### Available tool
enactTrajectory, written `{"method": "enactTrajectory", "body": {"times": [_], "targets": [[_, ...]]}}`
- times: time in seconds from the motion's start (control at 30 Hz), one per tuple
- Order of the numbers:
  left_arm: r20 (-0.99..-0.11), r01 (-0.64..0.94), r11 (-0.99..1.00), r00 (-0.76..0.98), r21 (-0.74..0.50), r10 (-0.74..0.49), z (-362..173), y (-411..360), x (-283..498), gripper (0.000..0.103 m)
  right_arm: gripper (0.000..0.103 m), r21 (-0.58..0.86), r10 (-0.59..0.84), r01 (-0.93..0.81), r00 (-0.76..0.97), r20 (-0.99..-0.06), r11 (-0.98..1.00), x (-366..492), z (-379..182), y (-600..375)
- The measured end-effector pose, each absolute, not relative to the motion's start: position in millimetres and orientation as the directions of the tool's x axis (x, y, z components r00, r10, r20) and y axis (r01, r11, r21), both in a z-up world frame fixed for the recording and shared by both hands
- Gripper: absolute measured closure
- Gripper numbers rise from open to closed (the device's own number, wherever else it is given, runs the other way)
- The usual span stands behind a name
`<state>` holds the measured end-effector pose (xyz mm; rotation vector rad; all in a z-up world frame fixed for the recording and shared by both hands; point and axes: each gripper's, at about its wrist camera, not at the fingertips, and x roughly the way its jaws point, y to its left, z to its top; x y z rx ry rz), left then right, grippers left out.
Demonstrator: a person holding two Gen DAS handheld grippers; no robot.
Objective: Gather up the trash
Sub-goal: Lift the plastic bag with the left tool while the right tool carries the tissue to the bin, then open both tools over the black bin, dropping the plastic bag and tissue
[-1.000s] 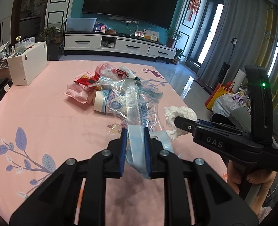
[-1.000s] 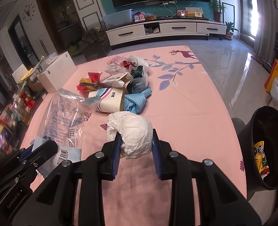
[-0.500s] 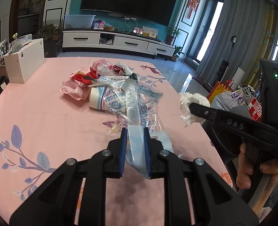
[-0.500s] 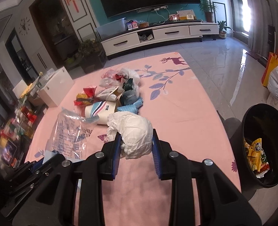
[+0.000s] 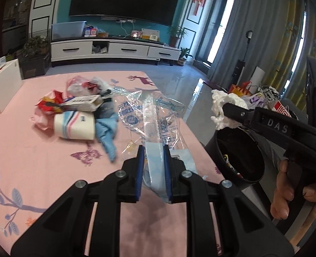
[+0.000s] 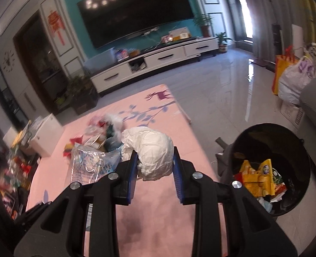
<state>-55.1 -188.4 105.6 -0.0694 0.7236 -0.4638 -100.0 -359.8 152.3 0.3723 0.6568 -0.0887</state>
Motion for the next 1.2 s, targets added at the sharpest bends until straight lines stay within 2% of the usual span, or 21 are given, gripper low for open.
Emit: {"method": "enactTrajectory", "body": {"times": [0.13,0.53,0.97,1.2], "targets": [[-0.61,0.428,0.866,0.623,-0.259,-0.49,111.0,-218.8,-49.5,0.085,0.072,0.308,-0.055,0.292,0.801,-0.597,0.905,-111.2,157.2,-391.1],[-0.608,0.554,0.788,0.536,-0.269,-0.585,111.3,-323.4,-45.9,0.085,0.072,0.388,-0.224,0.509,0.782,-0.582,0.769,-155.2,153.2,-483.3],[-0.688,0.644,0.689,0.333,-0.333,-0.644,67.5,-400.5,-33.8,0.085,0.072,0.345,-0.332,0.675,0.663,-0.671,0.652,-178.6,122.3,-534.5],[-0.743,0.662,0.663,0.235,-0.35,-0.627,36.5,-431.9,-30.9,0.085,0.072,0.308,-0.318,0.704,0.608,-0.727,0.64,-166.5,104.6,-546.8]]}}
